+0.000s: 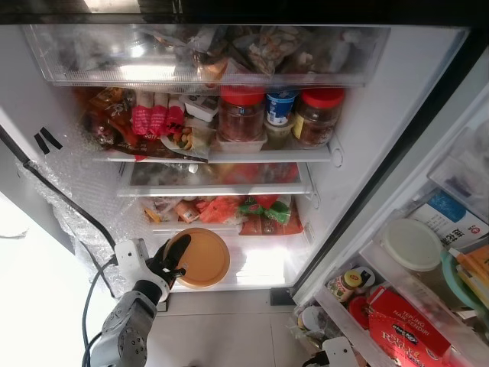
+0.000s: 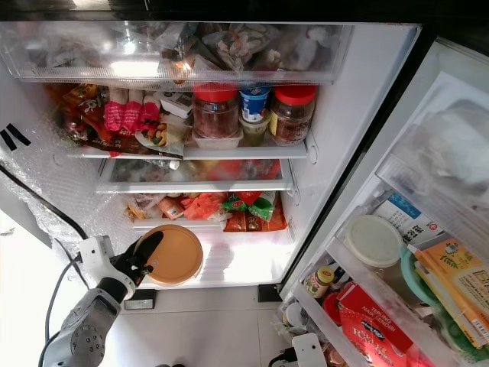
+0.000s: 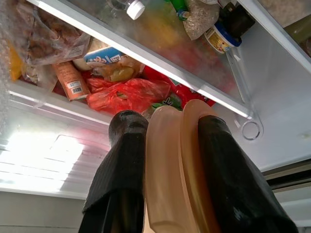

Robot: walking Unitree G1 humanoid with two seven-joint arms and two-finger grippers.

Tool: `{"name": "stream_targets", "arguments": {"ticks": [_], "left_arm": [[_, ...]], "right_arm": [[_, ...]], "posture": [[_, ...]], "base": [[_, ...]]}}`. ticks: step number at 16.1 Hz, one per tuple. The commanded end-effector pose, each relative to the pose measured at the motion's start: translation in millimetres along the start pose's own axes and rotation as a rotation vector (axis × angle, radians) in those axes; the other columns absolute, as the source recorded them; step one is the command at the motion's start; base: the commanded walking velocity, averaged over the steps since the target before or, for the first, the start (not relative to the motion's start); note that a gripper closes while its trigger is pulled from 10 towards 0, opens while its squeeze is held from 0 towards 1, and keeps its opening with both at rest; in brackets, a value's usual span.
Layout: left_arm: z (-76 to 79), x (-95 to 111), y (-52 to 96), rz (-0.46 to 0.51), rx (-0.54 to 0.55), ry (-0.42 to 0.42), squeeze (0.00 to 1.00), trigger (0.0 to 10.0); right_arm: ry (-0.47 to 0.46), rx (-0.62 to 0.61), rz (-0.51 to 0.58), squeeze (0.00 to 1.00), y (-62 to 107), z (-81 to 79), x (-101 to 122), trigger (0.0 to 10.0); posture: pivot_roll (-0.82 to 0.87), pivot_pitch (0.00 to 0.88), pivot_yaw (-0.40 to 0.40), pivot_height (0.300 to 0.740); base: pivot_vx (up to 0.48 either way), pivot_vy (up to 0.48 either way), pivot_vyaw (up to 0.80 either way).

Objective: Restocking fridge

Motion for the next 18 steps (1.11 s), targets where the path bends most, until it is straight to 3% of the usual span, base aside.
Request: {"name": "stream_targets", "arguments": {"ticks": [1,3,18], "left_arm": [[-0.3,0.2,0.7,0.001,0.006,0.009,0.0,10.0],[-0.2,0.2,0.6,0.0,0.006,0.008,0.0,10.0],[1.3,-0.3,-0.9,-0.003,0.003,0.002,0.0,10.0]], "right_arm": [[-0.006,0.022,-0.083,0.0,4.8,-8.8,-24.7,10.0],[-0.005,0.024,-0.075,0.0,4.7,-8.9,-23.5,10.0],[-0.006,0.026,-0.081,0.0,4.8,-9.4,-24.5,10.0]], "posture": [[0.04,0.152,-0.054,0.695],[0.04,0.151,-0.054,0.675],[0.04,0.15,-0.055,0.66]], "base": [[0.0,0.0,0.0],[0.0,0.0,0.0],[0.0,0.0,0.0]]}}
Point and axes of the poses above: a point about 5 cm out from each wrist's last joint towards the gripper, its own y axis pointing back from the gripper into the wrist, its own x axis along the axis of the wrist's last joint, z = x × y, the point moved 4 cm from there along -y, pointing out of the wrist towards the gripper, and after that the axes turned 13 degrees about y, right-handed, at the moved point
